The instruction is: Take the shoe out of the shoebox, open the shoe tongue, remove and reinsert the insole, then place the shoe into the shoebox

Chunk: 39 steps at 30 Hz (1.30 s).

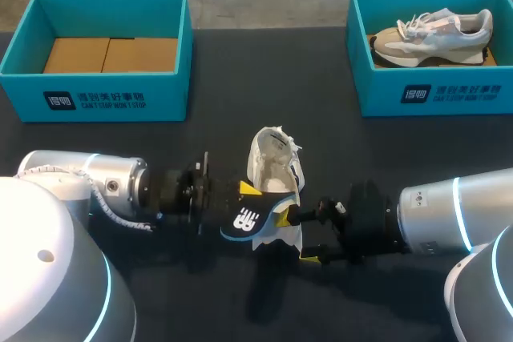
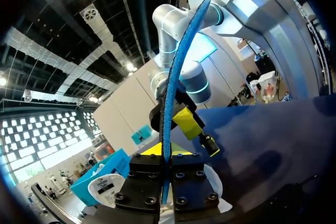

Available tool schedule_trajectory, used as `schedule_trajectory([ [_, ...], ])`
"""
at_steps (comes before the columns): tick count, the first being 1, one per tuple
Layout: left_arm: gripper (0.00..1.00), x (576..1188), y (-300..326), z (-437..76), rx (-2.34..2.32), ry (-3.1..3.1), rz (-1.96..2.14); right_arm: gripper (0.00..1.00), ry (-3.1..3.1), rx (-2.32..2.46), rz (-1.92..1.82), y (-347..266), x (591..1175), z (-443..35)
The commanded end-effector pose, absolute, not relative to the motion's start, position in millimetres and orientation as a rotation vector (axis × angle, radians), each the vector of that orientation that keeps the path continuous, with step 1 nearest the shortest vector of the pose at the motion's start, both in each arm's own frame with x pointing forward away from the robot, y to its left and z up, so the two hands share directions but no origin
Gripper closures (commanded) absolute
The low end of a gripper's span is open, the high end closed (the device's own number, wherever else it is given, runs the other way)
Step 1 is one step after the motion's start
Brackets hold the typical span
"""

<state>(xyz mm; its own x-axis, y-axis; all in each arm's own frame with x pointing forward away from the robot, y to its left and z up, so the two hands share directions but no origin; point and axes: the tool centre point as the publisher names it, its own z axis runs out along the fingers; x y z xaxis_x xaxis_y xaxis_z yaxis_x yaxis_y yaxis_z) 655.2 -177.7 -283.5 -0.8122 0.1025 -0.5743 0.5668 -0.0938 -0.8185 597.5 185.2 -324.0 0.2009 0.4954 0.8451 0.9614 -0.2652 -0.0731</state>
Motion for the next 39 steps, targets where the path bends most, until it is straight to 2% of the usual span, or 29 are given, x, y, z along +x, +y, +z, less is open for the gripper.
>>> schedule_trajectory([
  [1,1.00,656,-182,-285,0.736,1.863,-1.972,0.00,-1.356,-1.856,-0.961,183,597,-322],
  [39,1.00,664,-192,-302,0.740,1.900,-1.959,0.00,-1.356,-1.856,-0.961,183,597,-322],
])
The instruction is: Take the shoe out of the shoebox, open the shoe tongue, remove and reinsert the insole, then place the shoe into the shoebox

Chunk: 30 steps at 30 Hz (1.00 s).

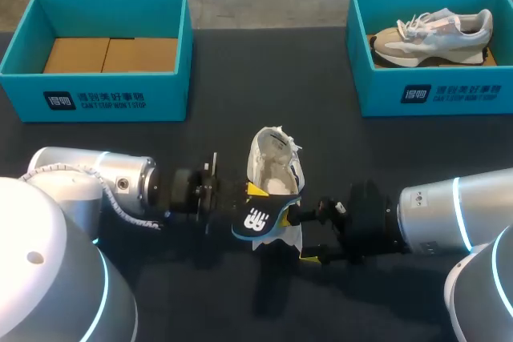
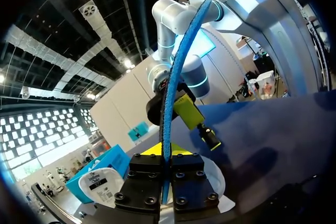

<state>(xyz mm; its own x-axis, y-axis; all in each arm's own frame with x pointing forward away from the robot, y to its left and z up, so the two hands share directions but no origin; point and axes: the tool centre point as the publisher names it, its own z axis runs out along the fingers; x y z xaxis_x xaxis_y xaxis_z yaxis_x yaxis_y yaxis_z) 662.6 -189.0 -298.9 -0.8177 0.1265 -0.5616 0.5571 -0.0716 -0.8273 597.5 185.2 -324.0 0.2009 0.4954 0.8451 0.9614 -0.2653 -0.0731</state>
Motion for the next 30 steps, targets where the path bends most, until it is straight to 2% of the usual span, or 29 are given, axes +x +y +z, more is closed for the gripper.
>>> schedule_trajectory([
  [1,1.00,665,-192,-302,0.739,1.901,-1.958,0.00,-1.356,-1.856,-0.961,183,597,-322],
  [30,1.00,668,-191,-318,0.725,1.979,-1.877,0.00,-1.356,-1.856,-0.961,183,597,-322],
])
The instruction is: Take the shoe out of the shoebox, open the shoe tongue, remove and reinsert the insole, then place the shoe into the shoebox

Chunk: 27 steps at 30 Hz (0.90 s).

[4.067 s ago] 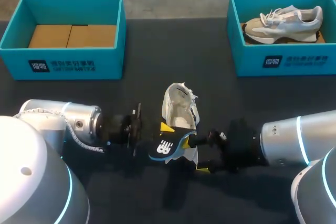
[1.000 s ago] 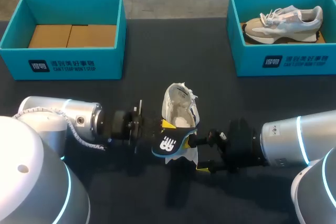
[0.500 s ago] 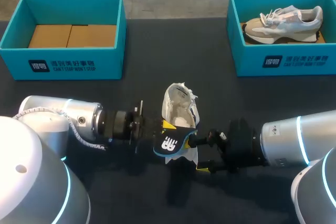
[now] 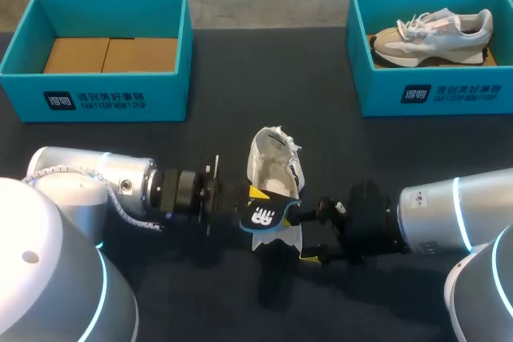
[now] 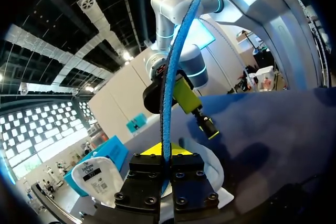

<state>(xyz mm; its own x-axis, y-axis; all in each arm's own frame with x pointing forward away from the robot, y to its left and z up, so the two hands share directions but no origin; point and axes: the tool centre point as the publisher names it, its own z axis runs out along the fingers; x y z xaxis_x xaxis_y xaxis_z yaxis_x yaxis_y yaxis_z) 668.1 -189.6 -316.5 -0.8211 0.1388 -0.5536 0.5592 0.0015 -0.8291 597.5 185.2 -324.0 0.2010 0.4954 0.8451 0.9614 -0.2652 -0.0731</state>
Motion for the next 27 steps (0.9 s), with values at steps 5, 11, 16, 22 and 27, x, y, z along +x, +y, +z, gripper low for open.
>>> schedule_trajectory([
  [5,1.00,670,-192,-319,0.724,1.983,-1.862,0.00,-1.356,-1.856,-0.961,183,597,-322],
  [11,1.00,675,-194,-321,0.713,1.980,-1.846,0.00,-1.356,-1.856,-0.961,183,597,-322],
  [16,1.00,678,-195,-327,0.699,1.989,-1.830,0.00,-1.356,-1.856,-0.961,183,597,-322],
  [22,1.00,684,-196,-330,0.675,1.990,-1.813,0.00,-1.356,-1.856,-0.961,183,597,-322],
  [27,1.00,687,-197,-331,0.665,1.991,-1.798,0.00,-1.356,-1.856,-0.961,183,597,-322],
])
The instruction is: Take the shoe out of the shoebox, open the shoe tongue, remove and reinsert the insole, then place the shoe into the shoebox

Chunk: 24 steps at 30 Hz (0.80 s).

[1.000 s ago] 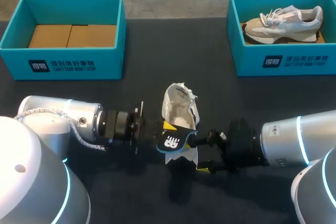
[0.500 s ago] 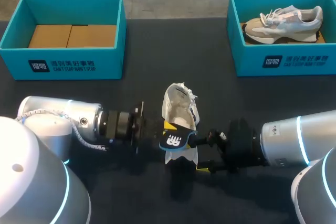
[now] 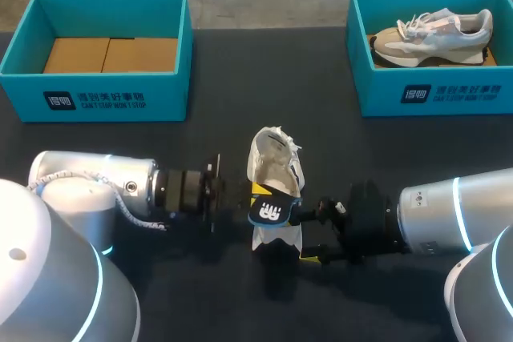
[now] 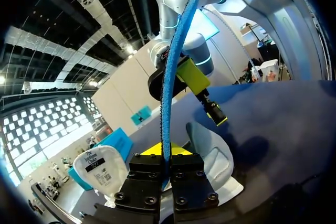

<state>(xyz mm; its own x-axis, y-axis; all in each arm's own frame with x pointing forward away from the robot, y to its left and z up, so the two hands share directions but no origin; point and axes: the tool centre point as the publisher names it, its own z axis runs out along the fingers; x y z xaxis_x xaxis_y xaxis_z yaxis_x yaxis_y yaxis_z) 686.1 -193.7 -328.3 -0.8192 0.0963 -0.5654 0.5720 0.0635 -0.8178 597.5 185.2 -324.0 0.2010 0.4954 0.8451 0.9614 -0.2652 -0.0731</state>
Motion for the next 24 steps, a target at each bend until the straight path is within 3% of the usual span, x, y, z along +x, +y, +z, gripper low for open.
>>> schedule_trajectory([
  [1,1.00,688,-197,-331,0.671,1.994,-1.789,0.00,-1.356,-1.856,-0.961,183,597,-322],
  [24,1.00,699,-195,-349,0.684,2.061,-1.687,0.00,-1.356,-1.856,-0.961,183,597,-322],
])
